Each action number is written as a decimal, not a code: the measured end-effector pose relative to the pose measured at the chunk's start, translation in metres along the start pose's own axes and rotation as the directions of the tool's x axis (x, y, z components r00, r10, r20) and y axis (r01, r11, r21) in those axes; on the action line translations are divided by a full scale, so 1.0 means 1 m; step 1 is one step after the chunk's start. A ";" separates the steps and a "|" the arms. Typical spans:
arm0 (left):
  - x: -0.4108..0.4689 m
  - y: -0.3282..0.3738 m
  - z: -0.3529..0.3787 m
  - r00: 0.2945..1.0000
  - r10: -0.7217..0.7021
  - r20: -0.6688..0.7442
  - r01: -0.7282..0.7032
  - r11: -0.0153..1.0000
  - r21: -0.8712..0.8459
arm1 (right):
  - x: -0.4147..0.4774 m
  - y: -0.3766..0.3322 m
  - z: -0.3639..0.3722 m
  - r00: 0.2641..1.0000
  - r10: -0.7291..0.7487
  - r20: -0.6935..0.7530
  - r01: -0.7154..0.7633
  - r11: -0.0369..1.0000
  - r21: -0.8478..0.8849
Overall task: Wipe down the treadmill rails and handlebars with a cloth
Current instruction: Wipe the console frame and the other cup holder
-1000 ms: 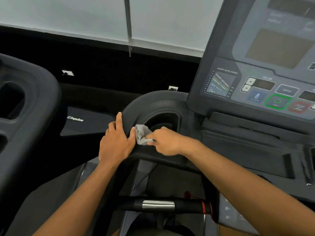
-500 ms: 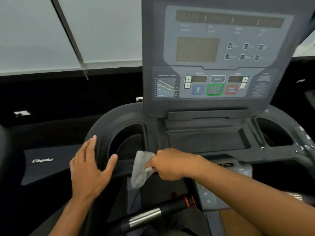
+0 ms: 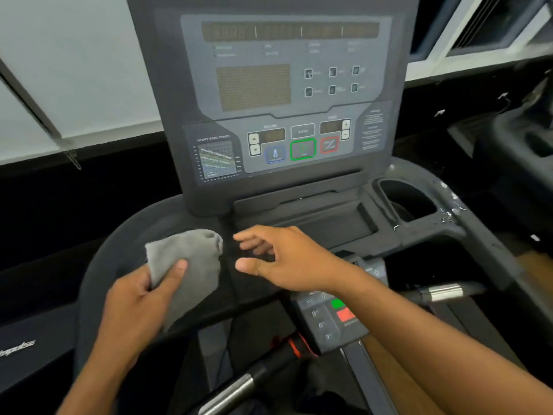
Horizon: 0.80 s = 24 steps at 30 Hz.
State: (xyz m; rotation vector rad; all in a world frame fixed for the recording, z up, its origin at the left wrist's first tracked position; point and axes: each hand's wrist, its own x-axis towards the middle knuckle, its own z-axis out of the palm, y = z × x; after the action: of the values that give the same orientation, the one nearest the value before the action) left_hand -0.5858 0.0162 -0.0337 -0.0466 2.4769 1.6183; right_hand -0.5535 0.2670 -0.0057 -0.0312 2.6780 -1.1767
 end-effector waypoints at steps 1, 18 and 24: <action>0.002 0.001 0.002 0.999 0.008 -0.045 -0.006 0.999 0.044 | -0.007 0.010 -0.005 0.999 0.028 -0.018 -0.029 0.999 -0.040; 0.013 0.005 0.192 0.745 -0.024 0.667 -0.361 0.826 0.432 | -0.142 0.170 -0.084 0.866 0.263 -0.425 -0.316 0.947 -0.057; 0.028 0.047 0.234 0.753 -0.083 0.653 -0.134 0.952 0.276 | -0.184 0.223 -0.120 0.823 0.349 -0.448 -0.385 0.923 0.013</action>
State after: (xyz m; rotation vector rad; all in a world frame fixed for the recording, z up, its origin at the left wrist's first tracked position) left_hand -0.5878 0.2502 -0.0871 0.5187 2.1072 0.9764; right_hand -0.3831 0.5253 -0.0555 0.8040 2.9101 -1.0476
